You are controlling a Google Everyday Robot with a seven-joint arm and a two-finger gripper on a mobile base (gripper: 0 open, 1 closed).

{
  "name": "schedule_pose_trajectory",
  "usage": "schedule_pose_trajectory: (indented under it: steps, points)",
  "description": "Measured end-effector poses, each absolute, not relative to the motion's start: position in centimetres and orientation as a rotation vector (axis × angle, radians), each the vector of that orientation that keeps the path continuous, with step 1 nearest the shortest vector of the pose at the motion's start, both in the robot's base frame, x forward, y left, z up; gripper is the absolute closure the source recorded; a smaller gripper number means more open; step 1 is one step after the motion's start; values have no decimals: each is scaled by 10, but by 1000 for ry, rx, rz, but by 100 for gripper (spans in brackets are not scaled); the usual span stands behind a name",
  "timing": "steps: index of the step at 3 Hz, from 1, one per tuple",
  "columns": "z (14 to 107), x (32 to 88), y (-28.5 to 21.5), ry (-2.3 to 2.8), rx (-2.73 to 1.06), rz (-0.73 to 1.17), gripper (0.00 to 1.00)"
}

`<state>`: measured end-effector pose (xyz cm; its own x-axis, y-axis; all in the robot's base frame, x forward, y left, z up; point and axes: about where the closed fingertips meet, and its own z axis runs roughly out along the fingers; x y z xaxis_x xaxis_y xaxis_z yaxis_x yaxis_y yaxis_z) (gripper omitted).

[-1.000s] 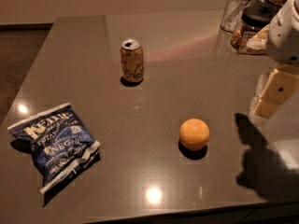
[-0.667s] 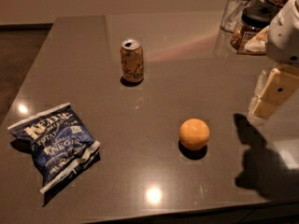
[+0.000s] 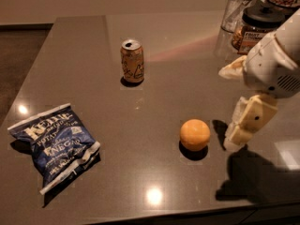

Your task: Pick orange

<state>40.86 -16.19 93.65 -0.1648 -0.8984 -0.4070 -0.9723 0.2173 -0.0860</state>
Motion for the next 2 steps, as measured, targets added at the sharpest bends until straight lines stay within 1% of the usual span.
schedule_pose_trajectory:
  steps: [2]
  points:
    - [900,400,-131,2079,-1769,378,0]
